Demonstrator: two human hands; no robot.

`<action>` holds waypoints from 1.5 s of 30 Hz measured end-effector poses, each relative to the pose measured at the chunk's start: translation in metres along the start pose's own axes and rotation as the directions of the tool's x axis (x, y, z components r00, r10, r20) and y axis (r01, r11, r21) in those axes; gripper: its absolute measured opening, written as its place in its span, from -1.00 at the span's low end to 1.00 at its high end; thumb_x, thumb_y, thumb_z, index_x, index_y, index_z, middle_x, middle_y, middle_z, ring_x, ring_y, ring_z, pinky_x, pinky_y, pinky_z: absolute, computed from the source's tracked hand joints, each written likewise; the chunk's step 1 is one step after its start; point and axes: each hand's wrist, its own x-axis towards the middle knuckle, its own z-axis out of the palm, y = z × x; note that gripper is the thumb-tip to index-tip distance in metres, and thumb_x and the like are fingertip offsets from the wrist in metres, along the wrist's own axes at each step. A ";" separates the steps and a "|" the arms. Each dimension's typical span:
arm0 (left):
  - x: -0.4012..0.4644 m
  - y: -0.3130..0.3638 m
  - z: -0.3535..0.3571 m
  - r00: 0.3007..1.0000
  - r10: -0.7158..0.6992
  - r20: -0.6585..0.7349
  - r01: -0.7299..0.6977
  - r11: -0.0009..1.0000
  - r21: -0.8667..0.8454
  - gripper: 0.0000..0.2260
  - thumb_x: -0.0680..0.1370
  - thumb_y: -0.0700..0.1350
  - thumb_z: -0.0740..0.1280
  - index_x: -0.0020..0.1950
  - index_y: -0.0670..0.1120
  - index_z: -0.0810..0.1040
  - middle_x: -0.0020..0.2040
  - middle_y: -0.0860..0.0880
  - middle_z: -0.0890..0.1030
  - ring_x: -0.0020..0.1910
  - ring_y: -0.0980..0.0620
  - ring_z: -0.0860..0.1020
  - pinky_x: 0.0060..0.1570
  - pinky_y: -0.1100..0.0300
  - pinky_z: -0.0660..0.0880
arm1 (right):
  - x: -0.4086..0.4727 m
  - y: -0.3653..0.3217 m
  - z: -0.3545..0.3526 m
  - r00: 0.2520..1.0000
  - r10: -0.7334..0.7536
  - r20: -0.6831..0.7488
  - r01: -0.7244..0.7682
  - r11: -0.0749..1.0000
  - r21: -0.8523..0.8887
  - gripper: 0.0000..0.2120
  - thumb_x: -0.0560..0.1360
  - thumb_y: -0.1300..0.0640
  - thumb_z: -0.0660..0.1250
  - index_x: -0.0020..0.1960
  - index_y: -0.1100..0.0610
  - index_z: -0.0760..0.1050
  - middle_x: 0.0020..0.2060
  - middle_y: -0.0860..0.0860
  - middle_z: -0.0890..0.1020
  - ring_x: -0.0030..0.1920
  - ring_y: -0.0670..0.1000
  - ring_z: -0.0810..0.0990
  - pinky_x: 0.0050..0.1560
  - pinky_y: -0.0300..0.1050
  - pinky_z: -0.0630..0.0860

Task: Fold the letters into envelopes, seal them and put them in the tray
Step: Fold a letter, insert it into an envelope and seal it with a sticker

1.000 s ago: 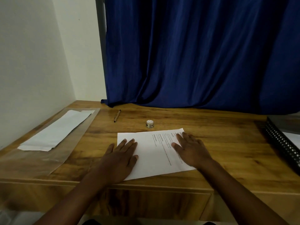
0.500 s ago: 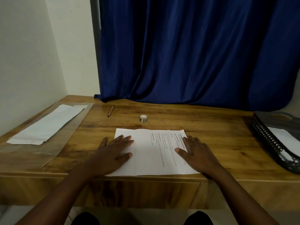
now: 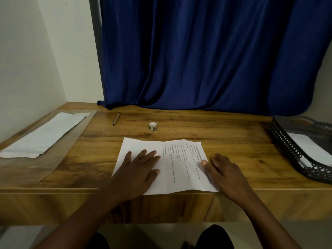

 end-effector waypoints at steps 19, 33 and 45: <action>-0.001 -0.006 0.000 0.999 -0.038 -0.004 0.036 0.975 -0.220 -0.40 0.62 0.37 -0.10 0.62 0.18 0.13 0.65 0.17 0.10 0.62 0.18 -0.03 0.59 -0.01 -0.24 | -0.010 -0.091 -0.011 0.973 -0.190 0.133 0.053 0.740 0.671 -0.80 0.64 -0.13 0.11 0.17 -0.27 0.47 0.01 -0.41 0.52 -0.08 -0.55 0.52 -0.19 -0.59 0.43; -0.002 -0.025 -0.021 0.839 -0.542 -0.045 -0.047 0.009 -0.999 -0.47 0.66 0.28 0.02 0.47 0.01 0.43 0.44 0.01 0.52 0.43 0.05 0.46 0.53 -0.02 0.27 | 0.012 -0.136 0.010 0.939 -0.267 0.218 -0.073 0.463 0.883 -0.32 0.64 -0.29 -0.11 0.23 0.10 0.63 0.11 0.05 0.74 0.20 0.00 0.68 0.32 0.01 0.50; -0.002 -0.033 -0.025 0.846 -0.530 0.067 -0.038 -0.185 -0.982 -0.52 0.70 0.23 -0.04 0.32 0.05 0.56 0.19 0.05 0.70 0.13 0.05 0.68 0.12 0.06 0.57 | 0.047 -0.090 0.022 0.625 -0.731 0.274 0.781 0.589 -0.210 -0.45 0.62 0.15 0.31 0.50 -0.29 0.35 0.56 -0.29 0.26 0.62 -0.19 0.01 0.57 -0.14 -0.06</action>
